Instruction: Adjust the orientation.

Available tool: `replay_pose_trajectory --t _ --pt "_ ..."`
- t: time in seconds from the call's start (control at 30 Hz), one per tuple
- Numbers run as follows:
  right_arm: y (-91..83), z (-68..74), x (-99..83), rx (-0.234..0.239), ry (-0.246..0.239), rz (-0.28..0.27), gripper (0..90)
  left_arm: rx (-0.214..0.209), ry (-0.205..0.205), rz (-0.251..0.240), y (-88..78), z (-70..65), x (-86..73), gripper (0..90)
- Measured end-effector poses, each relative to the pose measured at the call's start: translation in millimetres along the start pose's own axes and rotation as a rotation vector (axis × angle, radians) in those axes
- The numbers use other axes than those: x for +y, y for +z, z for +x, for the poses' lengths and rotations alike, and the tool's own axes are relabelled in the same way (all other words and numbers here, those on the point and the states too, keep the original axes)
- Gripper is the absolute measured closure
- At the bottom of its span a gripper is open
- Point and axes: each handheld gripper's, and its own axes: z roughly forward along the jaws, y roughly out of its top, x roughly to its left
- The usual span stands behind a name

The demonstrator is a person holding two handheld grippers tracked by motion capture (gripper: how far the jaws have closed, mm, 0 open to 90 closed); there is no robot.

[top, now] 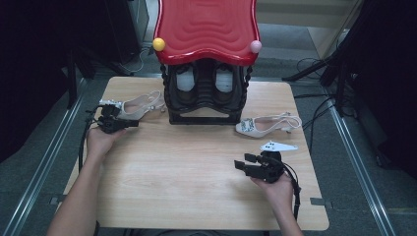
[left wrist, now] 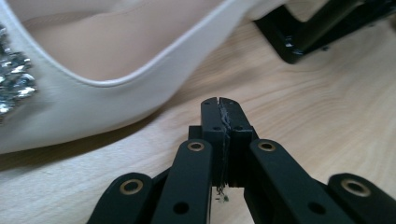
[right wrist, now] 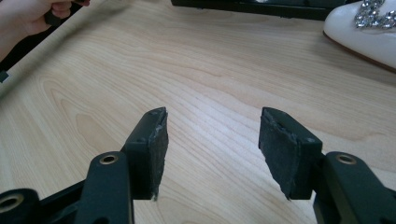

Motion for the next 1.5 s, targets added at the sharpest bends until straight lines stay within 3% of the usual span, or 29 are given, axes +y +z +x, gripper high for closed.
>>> replay_pose_trajectory --t 0.2,0.3,0.37,0.47,0.57,0.73,0.87,1.03,1.13,1.23,1.3,1.5 --pt "-6.9 -1.1 -6.8 -0.024 0.01 -0.001 43.0 0.021 -0.015 -0.011 5.6 9.2 3.3 89.9" --pt "-11.7 -2.2 -9.8 -0.034 0.023 -0.005 43.0 0.001 -0.028 -0.017 6.7 14.8 2.9 90.0" --pt "-14.3 -3.6 -11.3 -0.037 0.025 -0.012 43.0 0.007 -0.013 -0.01 6.8 15.1 4.2 90.0" --pt "-16.1 -5.3 -12.6 -0.044 0.034 -0.01 43.0 0.002 -0.031 -0.014 6.7 17.8 4.4 90.0" --pt "-16.3 -5.6 -13.0 -0.045 0.036 -0.008 42.9 0.03 -0.034 -0.021 4.2 18.7 4.5 90.0" --pt "-14.0 -5.3 -12.8 -0.044 0.027 0.003 42.9 0.041 -0.091 -0.047 -3.6 29.4 1.5 90.0" --pt "-12.7 -4.9 -12.7 -0.042 0.03 0.008 42.8 0.048 -0.105 -0.054 -5.3 31.7 0.9 90.0" --pt "-11.8 -4.8 -12.5 -0.042 0.026 0.014 42.8 0.039 -0.107 -0.046 -9.0 28.1 3.4 90.0" --pt "-11.2 -5.9 -12.0 -0.042 0.026 0.012 42.8 0.024 -0.103 -0.08 -12.6 19.2 9.9 90.0" --pt "-10.7 -6.8 -11.6 -0.038 0.029 0.014 42.7 0.02 -0.074 -0.07 -14.5 8.0 19.7 90.0" --pt "-9.7 -7.3 -11.1 -0.035 0.03 0.016 42.6 0.004 -0.082 -0.093 -17.0 1.3 25.6 90.0" --pt "-4.2 -7.8 -7.8 -0.02 0.024 0.026 42.5 0.031 -0.049 -0.06 -19.2 -14.3 49.2 90.0"
